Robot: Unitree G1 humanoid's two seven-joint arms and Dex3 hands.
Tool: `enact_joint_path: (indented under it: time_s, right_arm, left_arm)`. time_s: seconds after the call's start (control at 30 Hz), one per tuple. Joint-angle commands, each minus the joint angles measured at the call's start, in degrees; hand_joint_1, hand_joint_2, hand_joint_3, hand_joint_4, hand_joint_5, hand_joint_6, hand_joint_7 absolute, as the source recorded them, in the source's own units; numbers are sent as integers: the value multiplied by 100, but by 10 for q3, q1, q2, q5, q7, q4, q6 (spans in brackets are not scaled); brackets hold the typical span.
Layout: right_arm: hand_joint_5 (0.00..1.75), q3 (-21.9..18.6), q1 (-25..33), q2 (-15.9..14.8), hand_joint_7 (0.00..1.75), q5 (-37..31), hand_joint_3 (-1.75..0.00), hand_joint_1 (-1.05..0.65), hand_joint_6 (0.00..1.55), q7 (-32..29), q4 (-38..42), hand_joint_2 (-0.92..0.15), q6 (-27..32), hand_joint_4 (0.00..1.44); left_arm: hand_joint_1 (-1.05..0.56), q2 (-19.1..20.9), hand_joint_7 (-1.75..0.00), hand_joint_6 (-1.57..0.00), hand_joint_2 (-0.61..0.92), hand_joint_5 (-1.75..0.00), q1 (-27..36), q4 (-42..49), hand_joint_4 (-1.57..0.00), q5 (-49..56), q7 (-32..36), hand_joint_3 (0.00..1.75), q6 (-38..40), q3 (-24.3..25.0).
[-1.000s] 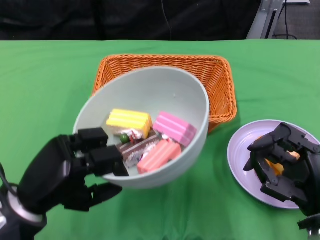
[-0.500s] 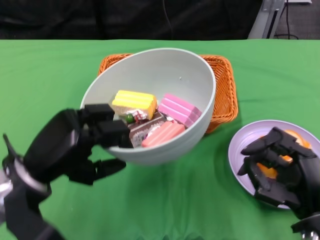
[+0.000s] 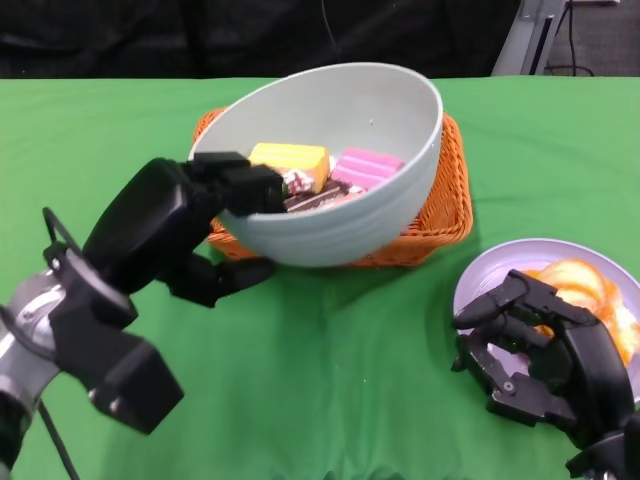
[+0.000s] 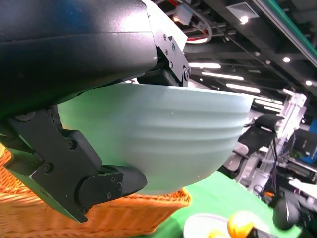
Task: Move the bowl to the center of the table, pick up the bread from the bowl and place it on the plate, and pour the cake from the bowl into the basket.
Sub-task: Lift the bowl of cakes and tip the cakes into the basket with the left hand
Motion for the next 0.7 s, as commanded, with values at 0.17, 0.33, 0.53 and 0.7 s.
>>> enact_joint_path:
  time_s: [0.17, 0.33, 0.53, 0.7]
  right_arm:
    - [147, 4, 11, -3, 120, -12, -66, -4, 64, -12, 4, -70, 3, 64]
    - [147, 8, 12, 1, 122, -11, -59, -5, 64, -16, 6, -74, 7, 65]
    - [149, 12, 7, -1, 125, -12, -50, -4, 60, -11, 20, -80, -4, 64]
    - [149, 15, 4, 1, 125, -9, -49, -2, 60, -7, 30, -81, -12, 65]
  left_arm:
    - [-11, -22, -171, -55, 60, -175, -43, 45, -68, 7, 18, 111, -8, 4]
    - [-13, -34, -171, -54, 61, -175, -62, 72, -68, 26, 36, 111, -9, 2]
    - [-11, -50, -166, -56, 62, -175, -76, 88, -66, 35, 48, 106, 0, 0]
    - [-10, -63, -158, -61, 62, -175, -83, 100, -63, 25, 42, 103, 3, 1]
